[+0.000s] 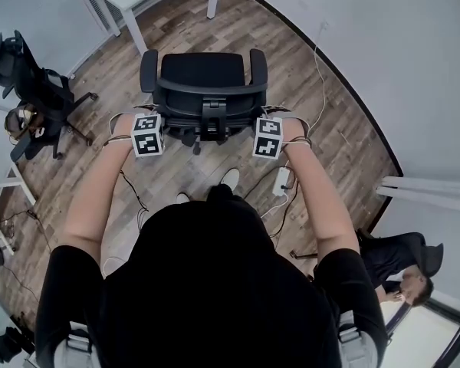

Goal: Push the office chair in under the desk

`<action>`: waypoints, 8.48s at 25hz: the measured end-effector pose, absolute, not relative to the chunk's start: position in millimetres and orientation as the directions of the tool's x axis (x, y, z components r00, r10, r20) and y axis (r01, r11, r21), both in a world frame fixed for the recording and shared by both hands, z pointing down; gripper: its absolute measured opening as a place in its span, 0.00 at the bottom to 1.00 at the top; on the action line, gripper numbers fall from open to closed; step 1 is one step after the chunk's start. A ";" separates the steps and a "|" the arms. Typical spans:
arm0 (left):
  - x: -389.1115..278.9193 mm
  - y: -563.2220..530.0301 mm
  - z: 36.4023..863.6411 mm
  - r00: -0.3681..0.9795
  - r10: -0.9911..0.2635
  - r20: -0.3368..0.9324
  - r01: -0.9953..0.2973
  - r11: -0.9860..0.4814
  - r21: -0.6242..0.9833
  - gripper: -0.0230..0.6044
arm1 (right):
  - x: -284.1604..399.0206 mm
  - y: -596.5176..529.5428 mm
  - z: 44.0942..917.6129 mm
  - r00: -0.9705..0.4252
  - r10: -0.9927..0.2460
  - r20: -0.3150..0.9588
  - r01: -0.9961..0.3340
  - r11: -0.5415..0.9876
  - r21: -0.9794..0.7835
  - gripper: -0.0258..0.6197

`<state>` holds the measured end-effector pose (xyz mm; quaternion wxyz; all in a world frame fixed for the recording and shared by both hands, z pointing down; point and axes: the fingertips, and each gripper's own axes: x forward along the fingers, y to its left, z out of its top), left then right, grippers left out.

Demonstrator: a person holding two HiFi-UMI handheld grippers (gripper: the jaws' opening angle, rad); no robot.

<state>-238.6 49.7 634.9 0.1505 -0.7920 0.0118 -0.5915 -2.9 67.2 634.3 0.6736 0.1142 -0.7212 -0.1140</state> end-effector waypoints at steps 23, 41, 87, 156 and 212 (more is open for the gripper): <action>-169.1 -66.4 637.5 0.266 -0.214 0.940 0.034 -0.972 -0.231 0.16 | 66.7 -77.0 634.6 -0.141 -0.343 0.929 0.120 0.925 0.360 0.18; -125.2 -156.2 637.9 0.252 -0.238 0.938 -0.031 -0.971 -0.238 0.16 | 108.4 -184.8 634.7 -0.161 -0.330 0.930 0.190 0.914 0.358 0.18; 43.7 -346.9 642.2 0.170 -0.281 0.944 -0.428 -0.884 -0.186 0.16 | 247.0 -467.9 635.6 -0.283 -0.207 0.937 0.550 0.765 0.335 0.18; -68.4 -591.5 637.0 0.160 -0.264 0.951 -0.534 -0.834 -0.141 0.18 | 124.0 -731.8 631.8 -0.317 -0.167 0.934 0.626 0.703 0.338 0.16; 107.9 -559.3 391.3 0.140 -0.989 0.042 -0.979 -0.145 -0.144 0.03 | 162.6 -599.9 374.5 -1.000 0.008 0.010 0.009 0.996 0.087 0.04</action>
